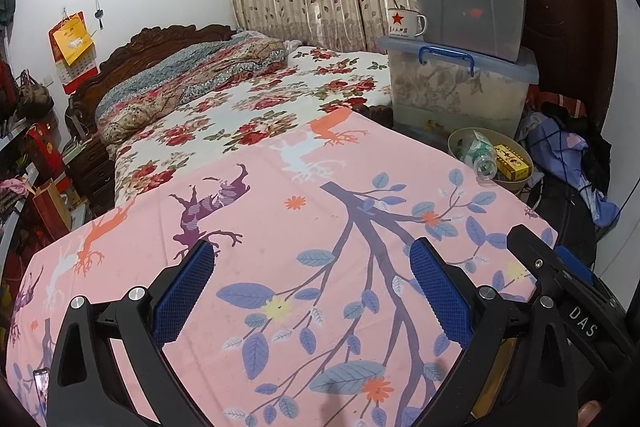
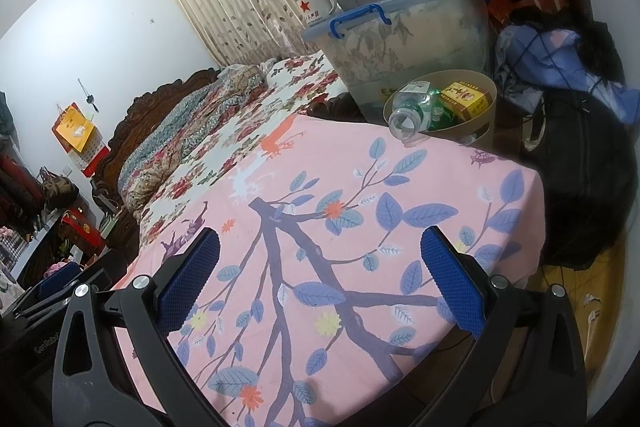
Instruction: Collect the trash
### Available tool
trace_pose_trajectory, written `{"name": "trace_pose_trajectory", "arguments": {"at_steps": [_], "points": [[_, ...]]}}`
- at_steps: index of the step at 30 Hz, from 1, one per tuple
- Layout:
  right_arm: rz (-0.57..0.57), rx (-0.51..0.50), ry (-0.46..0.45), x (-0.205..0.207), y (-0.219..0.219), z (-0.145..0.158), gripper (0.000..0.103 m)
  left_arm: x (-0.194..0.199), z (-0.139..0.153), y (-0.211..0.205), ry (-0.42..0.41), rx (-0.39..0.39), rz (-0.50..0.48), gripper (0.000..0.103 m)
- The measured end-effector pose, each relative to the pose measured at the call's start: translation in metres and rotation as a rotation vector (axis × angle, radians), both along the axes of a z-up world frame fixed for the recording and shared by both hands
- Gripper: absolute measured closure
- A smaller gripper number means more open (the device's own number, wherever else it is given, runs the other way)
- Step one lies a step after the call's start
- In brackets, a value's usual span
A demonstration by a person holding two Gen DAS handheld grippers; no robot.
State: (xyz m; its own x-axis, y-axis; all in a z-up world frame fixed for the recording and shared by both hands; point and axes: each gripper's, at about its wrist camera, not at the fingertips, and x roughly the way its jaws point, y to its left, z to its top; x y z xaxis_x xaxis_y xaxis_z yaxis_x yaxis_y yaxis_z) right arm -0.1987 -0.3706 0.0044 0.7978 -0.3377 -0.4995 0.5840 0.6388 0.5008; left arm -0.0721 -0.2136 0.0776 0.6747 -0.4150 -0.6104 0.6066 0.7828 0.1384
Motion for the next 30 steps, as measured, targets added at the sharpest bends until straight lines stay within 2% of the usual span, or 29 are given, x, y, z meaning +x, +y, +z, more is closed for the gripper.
{"name": "trace_pose_trajectory", "arguments": {"at_steps": [20, 30], "points": [[0.011, 0.001, 0.009, 0.0050, -0.0002, -0.0051, 0.004, -0.0002, -0.0023, 0.0005, -0.017, 0.003, 0.003, 0.009], [0.015, 0.008, 0.018, 0.0069, -0.0025, -0.0062, 0.004, 0.0021, -0.0055, 0.0039, 0.002, -0.002, -0.008, 0.009]]}}
